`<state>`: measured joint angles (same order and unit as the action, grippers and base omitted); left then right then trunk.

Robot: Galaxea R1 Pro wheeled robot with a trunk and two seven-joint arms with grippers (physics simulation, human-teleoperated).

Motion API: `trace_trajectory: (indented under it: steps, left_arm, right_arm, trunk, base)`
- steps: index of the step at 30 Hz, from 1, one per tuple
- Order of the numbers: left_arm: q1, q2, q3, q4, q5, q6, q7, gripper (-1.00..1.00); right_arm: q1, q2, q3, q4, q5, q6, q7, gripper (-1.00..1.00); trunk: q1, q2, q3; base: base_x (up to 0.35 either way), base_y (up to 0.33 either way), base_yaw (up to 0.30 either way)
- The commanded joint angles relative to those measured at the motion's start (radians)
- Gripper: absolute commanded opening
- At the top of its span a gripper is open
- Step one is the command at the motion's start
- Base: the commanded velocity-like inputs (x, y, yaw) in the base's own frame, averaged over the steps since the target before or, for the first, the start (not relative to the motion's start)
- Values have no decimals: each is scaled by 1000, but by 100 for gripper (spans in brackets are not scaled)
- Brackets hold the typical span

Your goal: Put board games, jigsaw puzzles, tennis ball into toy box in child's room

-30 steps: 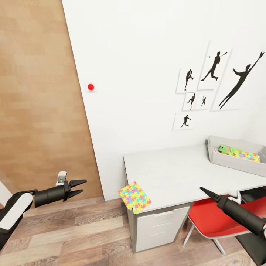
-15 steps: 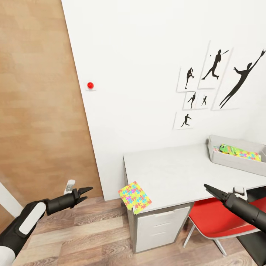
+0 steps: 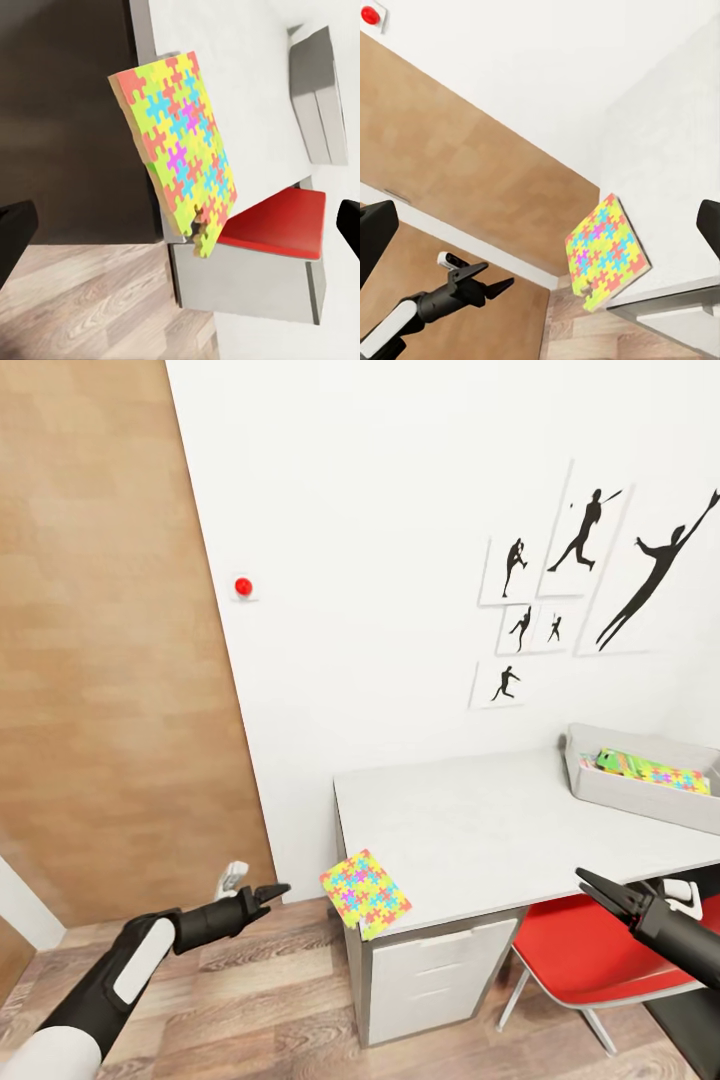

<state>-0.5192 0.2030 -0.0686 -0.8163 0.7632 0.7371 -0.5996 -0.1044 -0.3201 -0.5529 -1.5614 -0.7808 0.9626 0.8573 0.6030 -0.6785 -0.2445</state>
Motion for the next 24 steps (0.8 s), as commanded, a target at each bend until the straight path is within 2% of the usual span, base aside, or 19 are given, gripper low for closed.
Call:
trace_trajectory:
  steps: [1,8,15,17,21,24]
  left_arm:
    - [-1,-1,-2,1,5,5,0,100]
    - [-1,-2,-1,2,4,6,-3,100]
    - [-6,15,2,2,14,16,-18,100]
    - [-7,24,3,2,17,32,-20,100]
    - [-6,31,3,2,17,110,-21,100]
    - [-6,35,3,2,17,128,-21,100]
  right_arm:
    - [0,0,-2,0,2,3,5,100]
    - [1,1,-3,0,3,1,8,100]
    - [1,0,-4,1,3,1,8,100]
    - [0,0,-9,1,3,1,8,100]
    - [0,0,-35,1,2,2,8,100]
    - [0,0,-39,1,2,2,8,100]
  trunk:
    - [4,-9,-4]
    - [31,-58,-15]
    - [58,-107,-26]
    - [66,-121,-29]
    - [81,-149,-35]
    - [92,-170,-39]
  base:
    - [0,0,0]
    - [0,0,0]
    - [0,0,0]
    - [0,0,0]
    - [0,0,0]
    - [0,0,6]
